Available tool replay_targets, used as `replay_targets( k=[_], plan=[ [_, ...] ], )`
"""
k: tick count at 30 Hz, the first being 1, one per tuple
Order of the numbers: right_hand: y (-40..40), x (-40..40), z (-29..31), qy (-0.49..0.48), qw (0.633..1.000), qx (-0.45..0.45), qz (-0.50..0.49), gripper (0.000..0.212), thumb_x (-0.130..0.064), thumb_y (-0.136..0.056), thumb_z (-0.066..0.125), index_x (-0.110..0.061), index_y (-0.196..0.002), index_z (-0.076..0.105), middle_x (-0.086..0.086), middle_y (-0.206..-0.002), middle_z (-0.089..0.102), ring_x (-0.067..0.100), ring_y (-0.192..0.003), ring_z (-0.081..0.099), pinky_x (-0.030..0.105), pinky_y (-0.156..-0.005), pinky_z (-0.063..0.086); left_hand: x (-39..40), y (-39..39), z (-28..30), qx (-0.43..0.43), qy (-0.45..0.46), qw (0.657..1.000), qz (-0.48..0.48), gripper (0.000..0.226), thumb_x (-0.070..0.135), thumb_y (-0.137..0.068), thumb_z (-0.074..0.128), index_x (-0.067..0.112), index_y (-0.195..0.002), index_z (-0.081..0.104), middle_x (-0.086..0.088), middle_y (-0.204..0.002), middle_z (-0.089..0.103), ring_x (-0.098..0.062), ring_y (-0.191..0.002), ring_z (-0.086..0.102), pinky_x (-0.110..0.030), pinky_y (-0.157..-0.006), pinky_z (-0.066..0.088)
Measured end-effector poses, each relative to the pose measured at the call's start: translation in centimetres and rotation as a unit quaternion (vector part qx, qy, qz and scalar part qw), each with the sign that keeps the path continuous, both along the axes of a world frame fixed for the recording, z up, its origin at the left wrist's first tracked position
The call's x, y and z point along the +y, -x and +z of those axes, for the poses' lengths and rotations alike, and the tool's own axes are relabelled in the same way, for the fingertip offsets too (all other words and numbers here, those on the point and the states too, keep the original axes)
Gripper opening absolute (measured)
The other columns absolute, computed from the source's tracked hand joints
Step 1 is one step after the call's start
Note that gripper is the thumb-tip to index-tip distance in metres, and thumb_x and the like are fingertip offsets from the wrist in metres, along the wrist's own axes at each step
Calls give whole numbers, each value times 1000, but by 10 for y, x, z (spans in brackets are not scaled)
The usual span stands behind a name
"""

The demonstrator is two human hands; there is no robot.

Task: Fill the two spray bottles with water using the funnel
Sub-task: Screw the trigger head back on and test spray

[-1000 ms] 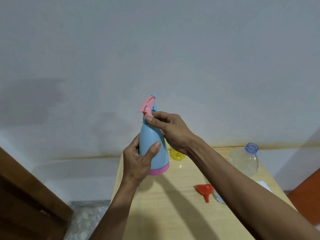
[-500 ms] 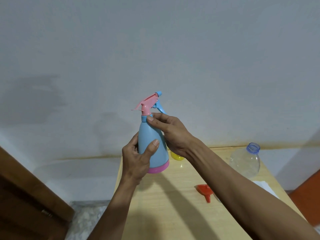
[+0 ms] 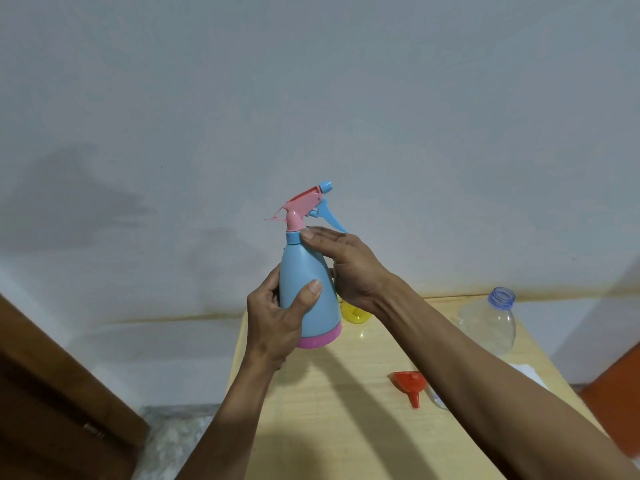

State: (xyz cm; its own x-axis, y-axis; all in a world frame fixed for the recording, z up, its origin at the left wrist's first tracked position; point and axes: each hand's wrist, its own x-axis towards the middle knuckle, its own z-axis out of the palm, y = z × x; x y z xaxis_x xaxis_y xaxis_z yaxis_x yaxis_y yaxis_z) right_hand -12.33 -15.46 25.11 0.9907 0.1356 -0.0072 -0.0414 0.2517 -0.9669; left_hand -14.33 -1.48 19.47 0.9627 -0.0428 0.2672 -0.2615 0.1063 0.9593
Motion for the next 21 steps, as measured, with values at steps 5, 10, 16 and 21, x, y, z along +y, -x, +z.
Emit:
replay_targets(
  k=[5, 10, 16, 21],
  plan=[
    [3, -4, 4, 28, 999, -17, -2, 10, -21, -95, 68, -13, -100, 72, -2, -90, 70, 4, -73, 68, 10, -57, 51, -4, 3, 3, 1, -1, 1000, -12, 51, 47, -67, 75, 21, -111, 68, 5, -97, 74, -15, -87, 72, -28, -63, 57],
    [1, -8, 2, 25, 999, -36, -12, 6, -15, -94, 69, -11, -99, 69, 1, -90, 70, 3, -72, 68, 11, -60, 51, -6, 3, 2, -5, -14, 1000, -10, 53, 49, -67, 75, 23, -113, 67, 7, -99, 73, -15, -89, 71, -27, -63, 57],
    [2, -14, 5, 55, 998, -36, -7, 16, -18, -97, 65, -7, -106, 71, -1, -94, 70, -7, -70, 66, 3, -55, 46, -7, 4, 2, -3, -19, 1000, -10, 49, 50, -66, 75, 28, -109, 67, 9, -98, 73, -13, -88, 71, -28, -63, 57],
    [1, -16, 6, 56, 998, -38, -6, 20, -15, -97, 64, -3, -112, 70, 1, -94, 68, -6, -68, 64, 4, -55, 46, -9, 4, 1, -8, -26, 1000, -7, 52, 51, -66, 74, 25, -111, 67, 10, -98, 72, -13, -89, 71, -27, -63, 57]
  ],
)
